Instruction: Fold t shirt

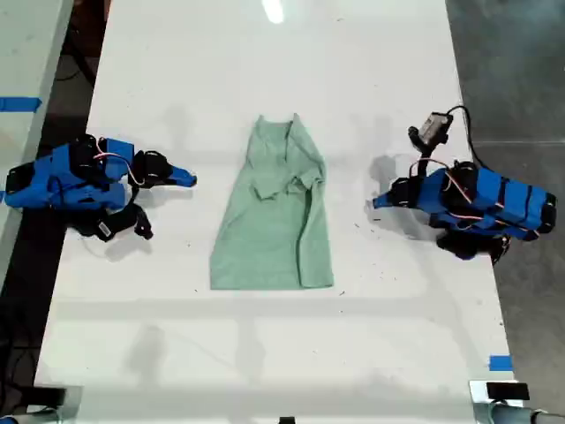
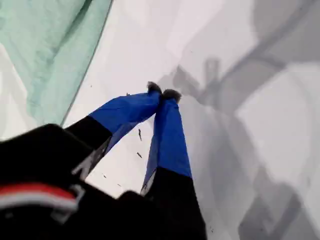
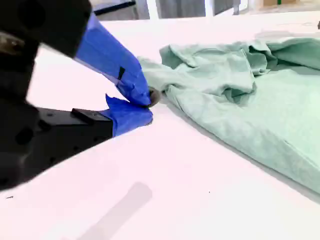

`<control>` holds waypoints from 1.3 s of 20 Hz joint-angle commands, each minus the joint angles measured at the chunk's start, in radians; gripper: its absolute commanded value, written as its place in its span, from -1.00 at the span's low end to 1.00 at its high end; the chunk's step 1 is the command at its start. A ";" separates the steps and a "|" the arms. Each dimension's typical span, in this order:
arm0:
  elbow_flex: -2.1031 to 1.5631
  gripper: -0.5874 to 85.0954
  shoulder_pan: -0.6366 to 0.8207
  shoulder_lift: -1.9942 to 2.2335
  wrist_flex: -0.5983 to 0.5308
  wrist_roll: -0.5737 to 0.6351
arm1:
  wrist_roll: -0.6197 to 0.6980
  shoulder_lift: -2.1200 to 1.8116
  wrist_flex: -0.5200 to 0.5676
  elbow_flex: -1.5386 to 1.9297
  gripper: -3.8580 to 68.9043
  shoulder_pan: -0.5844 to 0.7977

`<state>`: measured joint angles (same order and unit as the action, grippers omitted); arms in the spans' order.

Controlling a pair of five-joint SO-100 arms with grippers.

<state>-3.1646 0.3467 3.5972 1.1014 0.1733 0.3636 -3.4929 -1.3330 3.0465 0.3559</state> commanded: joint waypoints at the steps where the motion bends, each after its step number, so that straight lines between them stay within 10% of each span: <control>1: -0.005 -0.99 0.002 0.006 -0.023 0.011 | -0.003 -0.014 -0.003 0.055 -0.86 0.029; 17: -0.009 -0.99 -0.040 0.006 -0.028 0.005 | -0.003 -0.014 -0.003 0.055 -0.86 0.032; 26: 0.416 -0.99 -0.301 -0.298 0.135 -0.485 | -0.005 -0.014 -0.003 0.055 -0.86 0.035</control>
<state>-2.9238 0.1319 3.4729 1.2180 -0.2040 0.3636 -3.4929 -1.3330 3.0465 0.3835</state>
